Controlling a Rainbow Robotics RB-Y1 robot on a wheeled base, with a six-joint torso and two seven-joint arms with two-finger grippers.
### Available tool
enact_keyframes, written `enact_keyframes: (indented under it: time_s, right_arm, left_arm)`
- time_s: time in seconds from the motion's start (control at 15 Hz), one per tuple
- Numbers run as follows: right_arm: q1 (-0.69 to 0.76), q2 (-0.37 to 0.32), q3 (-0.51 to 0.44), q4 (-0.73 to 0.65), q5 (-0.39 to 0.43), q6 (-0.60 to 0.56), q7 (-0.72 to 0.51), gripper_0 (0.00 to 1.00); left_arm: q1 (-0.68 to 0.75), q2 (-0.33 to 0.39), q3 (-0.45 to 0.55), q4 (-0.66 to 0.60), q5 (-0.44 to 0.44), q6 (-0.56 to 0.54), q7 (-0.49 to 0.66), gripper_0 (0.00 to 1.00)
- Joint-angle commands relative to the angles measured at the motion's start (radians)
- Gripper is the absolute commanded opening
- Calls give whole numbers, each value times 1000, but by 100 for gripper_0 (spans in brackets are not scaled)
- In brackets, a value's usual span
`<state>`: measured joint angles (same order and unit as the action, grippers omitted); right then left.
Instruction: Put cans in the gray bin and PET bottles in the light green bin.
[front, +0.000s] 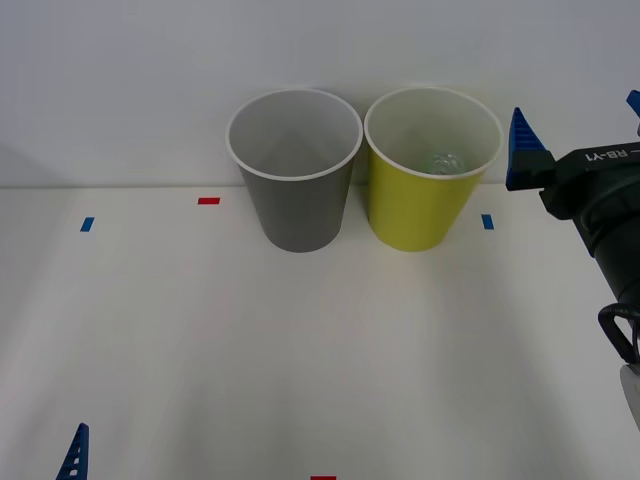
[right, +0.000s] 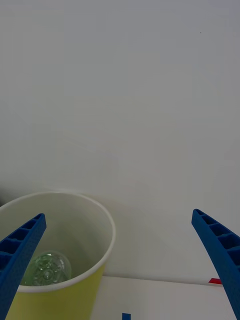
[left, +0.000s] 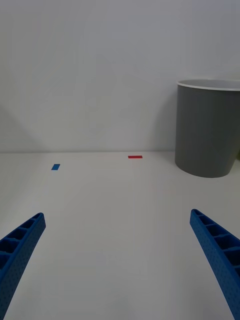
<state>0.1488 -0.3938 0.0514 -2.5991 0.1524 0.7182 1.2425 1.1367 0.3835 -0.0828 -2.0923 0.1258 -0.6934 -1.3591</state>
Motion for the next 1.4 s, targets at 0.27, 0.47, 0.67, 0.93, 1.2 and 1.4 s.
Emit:
enact_keyframes:
  time_s: [0.27,0.47,0.67,0.93,1.2,1.4]
  right_arm:
    - [270,-20,-21,70,1,-428,-35,100]
    - [396,-20,-22,91,-2,-588,-54,100]
    - [511,-16,-31,91,-17,-706,-72,100]
    - [675,-2,-47,93,-51,-838,-106,100]
    - [793,64,-65,91,-79,-919,-130,100]
    - [830,98,-79,91,-80,-924,-136,100]
  left_arm:
    - [0,0,0,0,0,0,0,100]
    - [0,0,0,0,0,0,0,100]
    - [0,0,0,0,0,0,0,100]
    - [0,0,0,0,0,0,0,100]
    - [0,0,0,0,0,0,0,100]
    - [0,0,0,0,0,0,0,100]
